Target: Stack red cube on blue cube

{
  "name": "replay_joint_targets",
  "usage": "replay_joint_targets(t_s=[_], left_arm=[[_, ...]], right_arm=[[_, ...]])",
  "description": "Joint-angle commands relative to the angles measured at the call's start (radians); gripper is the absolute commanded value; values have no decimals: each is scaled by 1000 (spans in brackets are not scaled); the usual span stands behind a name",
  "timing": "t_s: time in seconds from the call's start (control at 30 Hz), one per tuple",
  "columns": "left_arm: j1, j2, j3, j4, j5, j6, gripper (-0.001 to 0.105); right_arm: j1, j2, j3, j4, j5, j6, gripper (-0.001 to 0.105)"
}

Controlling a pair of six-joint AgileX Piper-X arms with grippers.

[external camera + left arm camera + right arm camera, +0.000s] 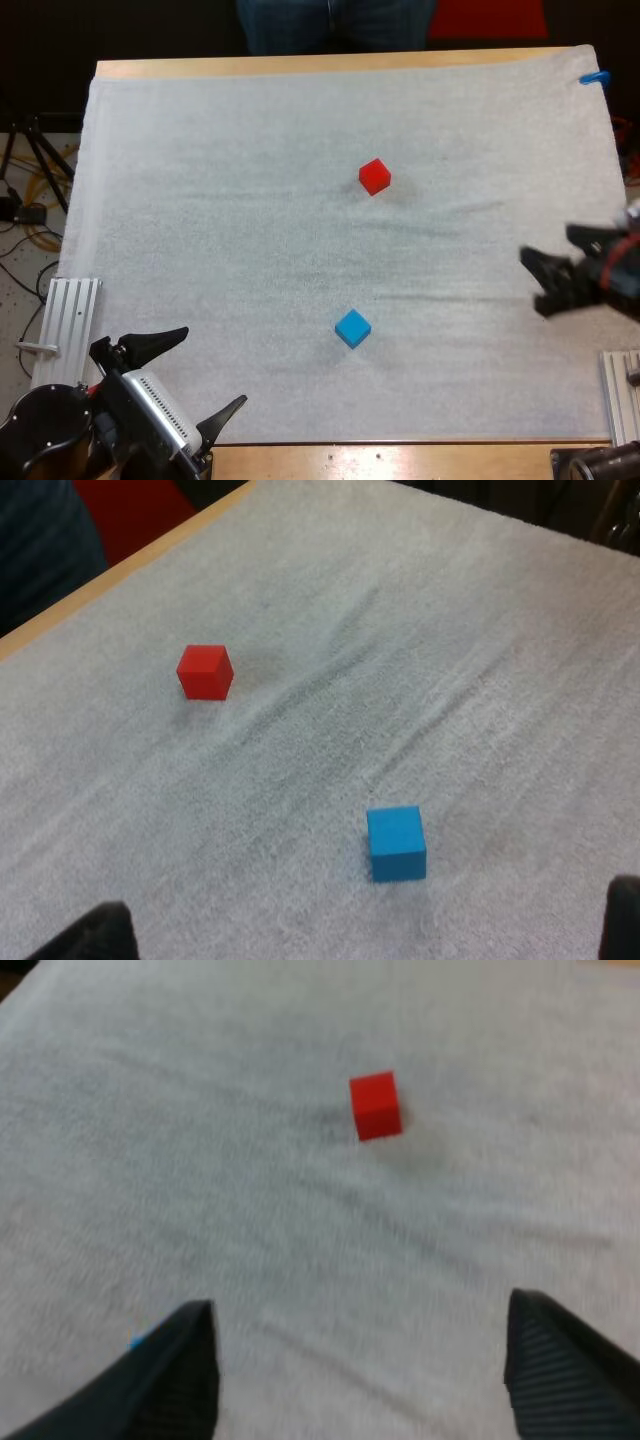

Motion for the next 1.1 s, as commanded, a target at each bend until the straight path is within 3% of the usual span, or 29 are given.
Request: replay_joint_targets(t_s=[0.0, 0.33, 0.8, 1.07], left_arm=[[-4, 3, -6, -2, 2, -4, 87], [-4, 3, -6, -3, 2, -4, 87], [-4, 3, -6, -3, 0, -8, 87], [-4, 3, -6, -3, -87, -12, 87]], right_arm=[[30, 36, -17, -51, 30, -5, 67], [194, 344, -115, -221, 259, -7, 68], [194, 770, -360, -245, 265, -9, 68], [194, 961, -471, -245, 265, -18, 68]])
